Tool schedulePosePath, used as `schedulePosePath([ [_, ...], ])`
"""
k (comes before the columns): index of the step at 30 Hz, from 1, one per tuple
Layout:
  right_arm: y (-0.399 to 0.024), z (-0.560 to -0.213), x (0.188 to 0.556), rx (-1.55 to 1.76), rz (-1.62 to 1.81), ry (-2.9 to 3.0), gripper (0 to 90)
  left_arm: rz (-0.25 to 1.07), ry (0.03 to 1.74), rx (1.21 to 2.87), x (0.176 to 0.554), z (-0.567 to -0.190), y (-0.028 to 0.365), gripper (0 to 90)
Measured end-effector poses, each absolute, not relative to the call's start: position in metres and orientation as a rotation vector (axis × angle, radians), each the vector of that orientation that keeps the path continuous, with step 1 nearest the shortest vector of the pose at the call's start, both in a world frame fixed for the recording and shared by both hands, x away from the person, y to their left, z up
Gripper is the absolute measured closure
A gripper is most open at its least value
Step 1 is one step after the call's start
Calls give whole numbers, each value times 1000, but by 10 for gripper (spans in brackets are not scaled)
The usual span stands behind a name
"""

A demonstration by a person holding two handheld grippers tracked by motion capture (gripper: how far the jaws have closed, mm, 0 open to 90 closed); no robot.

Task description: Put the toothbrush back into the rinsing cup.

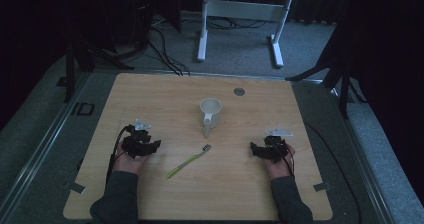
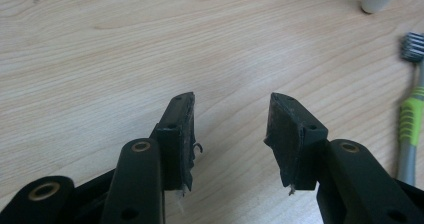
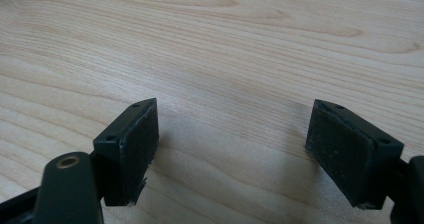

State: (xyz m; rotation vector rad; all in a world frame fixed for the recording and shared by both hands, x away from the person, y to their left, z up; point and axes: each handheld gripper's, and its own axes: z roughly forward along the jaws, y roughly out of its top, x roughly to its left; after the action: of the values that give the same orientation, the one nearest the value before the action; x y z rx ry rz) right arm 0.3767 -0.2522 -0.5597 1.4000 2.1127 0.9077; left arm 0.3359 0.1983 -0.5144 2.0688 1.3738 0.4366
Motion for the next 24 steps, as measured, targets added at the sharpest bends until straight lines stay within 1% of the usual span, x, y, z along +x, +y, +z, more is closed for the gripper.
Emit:
schedulePosePath([
  [15, -252, -560, 377, 1402, 908, 2112, 207, 430, 1328, 2083, 334, -500, 199, 545],
  [24, -252, -560, 377, 1402, 908, 2112, 208, 450, 1303, 2086, 332, -493, 199, 546],
])
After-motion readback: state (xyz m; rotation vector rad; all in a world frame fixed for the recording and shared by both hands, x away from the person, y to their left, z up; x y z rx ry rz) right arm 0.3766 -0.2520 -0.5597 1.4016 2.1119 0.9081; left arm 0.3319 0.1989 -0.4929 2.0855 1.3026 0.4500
